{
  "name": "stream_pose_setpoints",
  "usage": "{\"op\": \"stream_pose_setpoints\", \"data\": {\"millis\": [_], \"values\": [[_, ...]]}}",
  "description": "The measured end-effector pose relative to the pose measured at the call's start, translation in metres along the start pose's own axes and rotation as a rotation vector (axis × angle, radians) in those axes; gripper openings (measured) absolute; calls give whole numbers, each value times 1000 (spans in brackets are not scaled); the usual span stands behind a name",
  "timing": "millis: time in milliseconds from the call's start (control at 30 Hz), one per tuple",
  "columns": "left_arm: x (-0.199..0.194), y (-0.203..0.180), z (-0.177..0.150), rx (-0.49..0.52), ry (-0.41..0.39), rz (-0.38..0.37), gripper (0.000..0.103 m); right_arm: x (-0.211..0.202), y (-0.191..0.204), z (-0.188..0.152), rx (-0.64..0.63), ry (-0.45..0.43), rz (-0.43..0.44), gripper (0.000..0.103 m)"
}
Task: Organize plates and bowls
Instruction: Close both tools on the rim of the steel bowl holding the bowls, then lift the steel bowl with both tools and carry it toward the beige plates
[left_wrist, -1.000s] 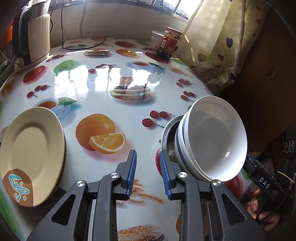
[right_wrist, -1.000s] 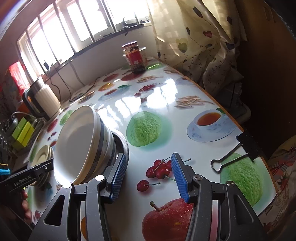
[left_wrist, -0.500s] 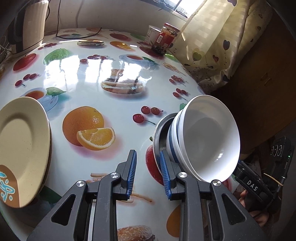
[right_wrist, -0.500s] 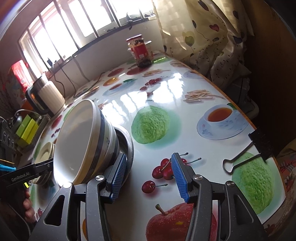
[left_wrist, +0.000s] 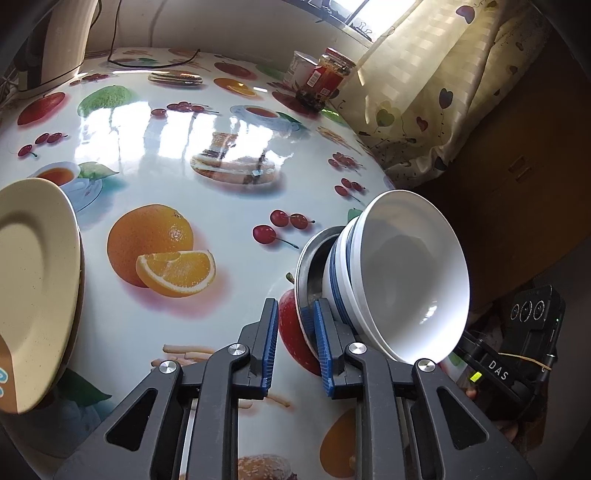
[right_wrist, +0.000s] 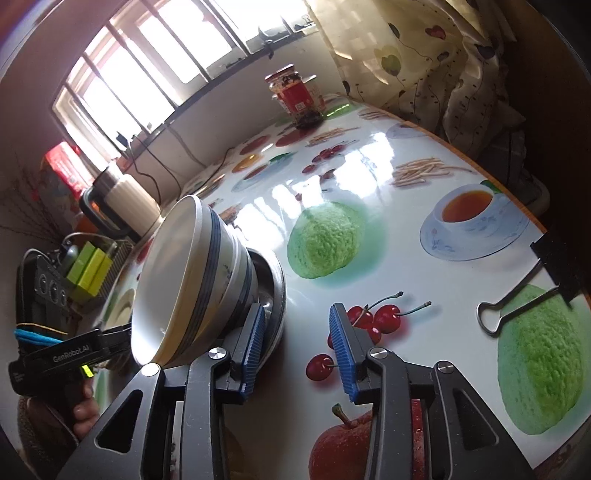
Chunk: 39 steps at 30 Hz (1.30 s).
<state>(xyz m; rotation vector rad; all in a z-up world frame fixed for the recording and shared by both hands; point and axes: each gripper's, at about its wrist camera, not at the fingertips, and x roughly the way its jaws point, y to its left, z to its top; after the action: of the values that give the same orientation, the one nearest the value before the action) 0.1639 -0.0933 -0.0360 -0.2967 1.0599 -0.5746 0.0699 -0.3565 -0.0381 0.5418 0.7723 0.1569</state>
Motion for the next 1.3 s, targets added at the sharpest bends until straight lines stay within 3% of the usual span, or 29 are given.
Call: {"op": "stream_pose_setpoints", "data": {"millis": [200,567,767,1300], "values": [[2,4,1,-25,0,-29,20,1,-5,-1,26,0,92,17],[4,3,2,-13,-1,-43,17,3,-19,-2,97,11,198,17],[3,-7,1,46,-16,-9,11,2,-19,-1,91,12,213,14],[2,-13,2,96,-28,43,11,2,-17,0,81,8,201,11]]}}
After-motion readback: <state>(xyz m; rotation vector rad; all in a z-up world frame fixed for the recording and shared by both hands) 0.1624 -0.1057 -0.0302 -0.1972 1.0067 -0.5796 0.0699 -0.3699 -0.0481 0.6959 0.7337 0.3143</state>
